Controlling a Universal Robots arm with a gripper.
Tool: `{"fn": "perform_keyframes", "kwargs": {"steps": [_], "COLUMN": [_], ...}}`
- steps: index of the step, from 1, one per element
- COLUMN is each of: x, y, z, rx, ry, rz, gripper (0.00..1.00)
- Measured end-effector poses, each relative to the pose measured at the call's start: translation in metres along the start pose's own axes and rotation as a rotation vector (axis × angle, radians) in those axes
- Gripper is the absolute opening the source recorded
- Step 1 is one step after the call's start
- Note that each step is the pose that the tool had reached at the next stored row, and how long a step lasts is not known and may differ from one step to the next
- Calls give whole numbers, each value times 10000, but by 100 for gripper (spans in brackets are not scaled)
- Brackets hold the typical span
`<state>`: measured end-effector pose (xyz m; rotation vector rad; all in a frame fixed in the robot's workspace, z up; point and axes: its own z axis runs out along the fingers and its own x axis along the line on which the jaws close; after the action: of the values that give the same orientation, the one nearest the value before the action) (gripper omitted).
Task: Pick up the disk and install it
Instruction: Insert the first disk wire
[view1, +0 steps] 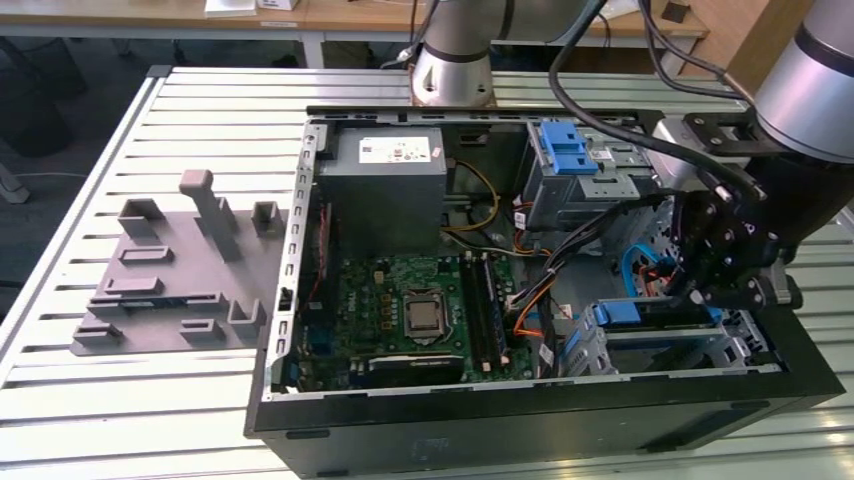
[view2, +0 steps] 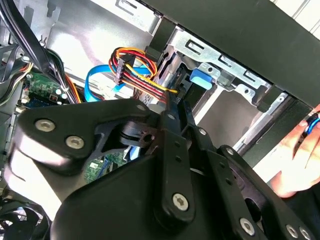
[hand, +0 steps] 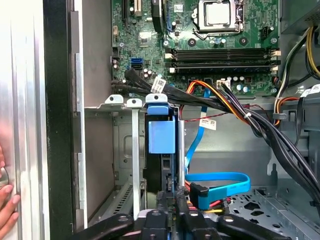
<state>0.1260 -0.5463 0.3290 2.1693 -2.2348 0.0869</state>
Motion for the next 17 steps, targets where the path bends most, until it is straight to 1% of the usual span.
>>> {"fn": "perform_keyframes", "kwargs": {"steps": [1, 7, 9, 11, 17], "x": [0, 4, 5, 5, 5], "y": [-1, -2, -2, -2, -2], "z": [-10, -80, -88, -88, -90], "rx": [0, -3, -4, -5, -5], "ry": [4, 5, 3, 3, 6], "rz": [-1, -1, -2, -2, -1], "gripper": [24, 24, 22, 11, 11]}}
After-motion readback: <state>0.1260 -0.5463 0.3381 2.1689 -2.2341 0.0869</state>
